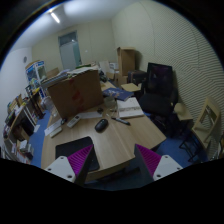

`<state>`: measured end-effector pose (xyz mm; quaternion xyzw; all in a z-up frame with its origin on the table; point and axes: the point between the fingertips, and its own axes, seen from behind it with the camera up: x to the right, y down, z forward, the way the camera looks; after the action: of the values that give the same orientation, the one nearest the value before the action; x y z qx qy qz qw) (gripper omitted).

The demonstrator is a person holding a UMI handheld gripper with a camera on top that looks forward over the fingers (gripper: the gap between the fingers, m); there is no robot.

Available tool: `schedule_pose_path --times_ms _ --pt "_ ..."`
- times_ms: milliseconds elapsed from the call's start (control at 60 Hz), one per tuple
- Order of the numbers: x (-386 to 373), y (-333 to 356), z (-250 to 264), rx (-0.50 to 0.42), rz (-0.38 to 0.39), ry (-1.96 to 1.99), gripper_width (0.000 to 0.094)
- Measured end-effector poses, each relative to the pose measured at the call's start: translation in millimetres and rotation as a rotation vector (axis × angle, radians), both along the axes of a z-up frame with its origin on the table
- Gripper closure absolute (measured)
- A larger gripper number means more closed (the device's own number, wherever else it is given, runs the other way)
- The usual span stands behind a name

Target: Arrange mouse

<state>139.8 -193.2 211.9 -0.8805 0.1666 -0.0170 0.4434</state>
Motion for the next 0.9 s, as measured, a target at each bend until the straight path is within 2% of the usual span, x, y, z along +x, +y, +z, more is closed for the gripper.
schedule_pose_path --times_ms 150,217,333,417,483,700,717,733,817,900 --pt "-10.9 32.2 -21.0 -0.01 0.084 -0.015 0.0112" --pt "-13.9 66.6 -43.0 -0.009 0.125 -0.038 0.0112" --pt "-12.2 133.4 -74.8 0.009 0.259 -0.079 0.0115" --pt "-11.5 178.7 -108.3 -0.007 0.307 -0.067 0.0117" --pt "-19.6 210.9 -138.4 -0.003 0.376 -0.049 0.0122" --pt "-22.4 270.2 -219.1 -0.066 0.452 -0.03 0.0117" --pt "-22.3 274.6 -219.8 -0.059 0.455 -0.036 0.0095" --pt "-22.8 282.5 -217.1 -0.035 0.459 -0.047 0.0138" --pt "-26.3 300.4 -220.5 -0.038 0.49 -0.089 0.0133" --pt "-29.1 321.4 -221.3 -0.018 0.483 -0.126 0.0134"
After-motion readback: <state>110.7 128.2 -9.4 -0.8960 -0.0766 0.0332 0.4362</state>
